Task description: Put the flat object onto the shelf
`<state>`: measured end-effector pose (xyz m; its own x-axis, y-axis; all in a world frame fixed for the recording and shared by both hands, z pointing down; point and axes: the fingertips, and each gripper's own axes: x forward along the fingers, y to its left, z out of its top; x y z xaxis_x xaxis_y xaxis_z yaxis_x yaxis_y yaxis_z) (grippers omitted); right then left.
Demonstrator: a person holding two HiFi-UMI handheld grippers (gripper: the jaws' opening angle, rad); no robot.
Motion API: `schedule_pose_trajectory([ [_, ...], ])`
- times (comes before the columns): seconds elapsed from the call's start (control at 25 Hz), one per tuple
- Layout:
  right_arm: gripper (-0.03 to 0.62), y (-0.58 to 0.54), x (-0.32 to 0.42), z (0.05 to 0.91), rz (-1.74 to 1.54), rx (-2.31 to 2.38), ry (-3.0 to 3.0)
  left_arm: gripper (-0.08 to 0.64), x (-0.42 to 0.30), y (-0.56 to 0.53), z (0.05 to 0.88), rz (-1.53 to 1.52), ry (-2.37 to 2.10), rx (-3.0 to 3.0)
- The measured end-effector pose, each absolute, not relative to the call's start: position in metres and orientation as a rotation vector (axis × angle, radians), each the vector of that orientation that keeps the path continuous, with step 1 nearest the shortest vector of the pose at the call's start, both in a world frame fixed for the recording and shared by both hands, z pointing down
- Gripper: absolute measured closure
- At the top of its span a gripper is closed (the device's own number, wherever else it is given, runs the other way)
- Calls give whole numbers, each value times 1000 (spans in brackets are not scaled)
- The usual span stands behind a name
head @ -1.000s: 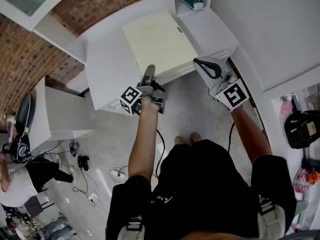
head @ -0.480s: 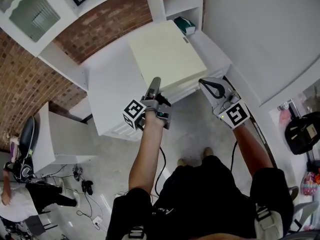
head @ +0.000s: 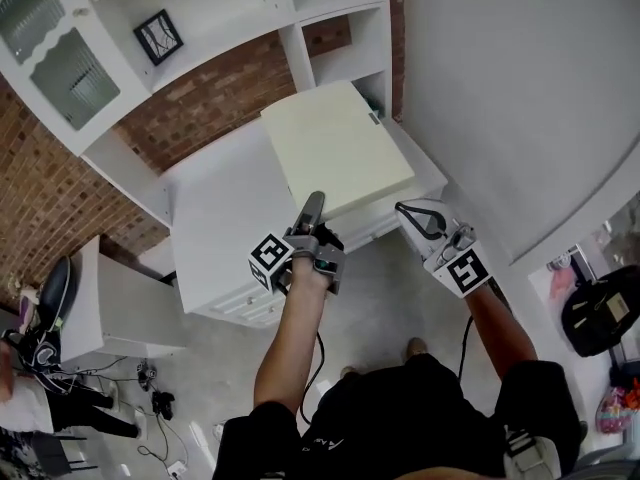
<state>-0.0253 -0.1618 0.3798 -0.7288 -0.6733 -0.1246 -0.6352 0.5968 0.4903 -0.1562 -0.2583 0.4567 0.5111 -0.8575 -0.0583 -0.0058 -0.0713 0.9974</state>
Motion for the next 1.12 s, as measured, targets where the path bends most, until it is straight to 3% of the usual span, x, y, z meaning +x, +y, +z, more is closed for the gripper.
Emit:
schedule_pose_trajectory([
  [0.48,589,-200,87,301,-1161,1101,-2618,284,-51,-299,373,-915,-787,1560],
  [0.84,499,-230,116,231,-1507,997,-2381,284,6,-328,297,-983,-791,1648],
  [1.12,393,-258,133,205,-1674,953,-2126,284,30,-338,250,-1020,-772,1706],
])
